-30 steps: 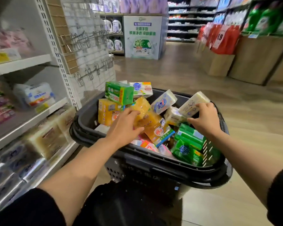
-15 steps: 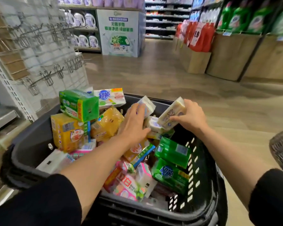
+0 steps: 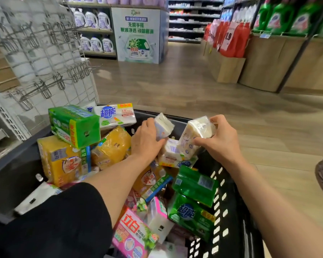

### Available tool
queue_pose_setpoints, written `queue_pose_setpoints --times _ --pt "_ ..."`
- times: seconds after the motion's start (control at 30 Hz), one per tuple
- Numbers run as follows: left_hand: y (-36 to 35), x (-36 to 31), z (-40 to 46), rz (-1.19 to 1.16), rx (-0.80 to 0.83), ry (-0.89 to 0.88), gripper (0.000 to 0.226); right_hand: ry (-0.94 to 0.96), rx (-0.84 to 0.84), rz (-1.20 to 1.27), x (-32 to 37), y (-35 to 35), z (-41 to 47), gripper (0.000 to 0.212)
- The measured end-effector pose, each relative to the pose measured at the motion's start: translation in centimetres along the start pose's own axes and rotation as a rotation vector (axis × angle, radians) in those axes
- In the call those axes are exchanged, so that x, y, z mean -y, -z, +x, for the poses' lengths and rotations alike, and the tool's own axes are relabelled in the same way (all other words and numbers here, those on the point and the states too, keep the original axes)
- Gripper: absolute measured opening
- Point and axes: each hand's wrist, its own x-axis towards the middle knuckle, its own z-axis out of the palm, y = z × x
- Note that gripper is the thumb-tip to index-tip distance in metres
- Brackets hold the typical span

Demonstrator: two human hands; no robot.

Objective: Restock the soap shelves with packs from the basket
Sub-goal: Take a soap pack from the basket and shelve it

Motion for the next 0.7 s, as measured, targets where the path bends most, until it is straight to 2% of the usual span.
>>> queue_pose_setpoints --times 0.13,0.3,0.43,0.57,0.7 --pt "1.7 0.2 -0.8 -0.122 -0.087 -0.029 0.059 -0.016 -0.027 0.167 -0.1 0.3 -0.1 0.06" --pt "7.3 -0.8 -3.4 -0.108 -0.209 -0.154 0.053 -0.112 -0.064 0.511 1.0 1.5 -1.1 0.046" --pt "12.7 0.1 -5.6 -0.048 -0.28 -0.152 0.057 -0.214 0.051 0.804 2.4 1.4 -2.8 0.022" --pt "17.9 2.0 -8.3 -0.05 -0.335 -0.095 0.056 -0.15 0.212 0.88 6.5 0.7 -5.5 0.033" --pt "23.6 4.3 -12.5 -0.019 -0.411 -0.064 0.056 -0.111 0.344 0.972 12.2 -0.1 -7.9 0.029"
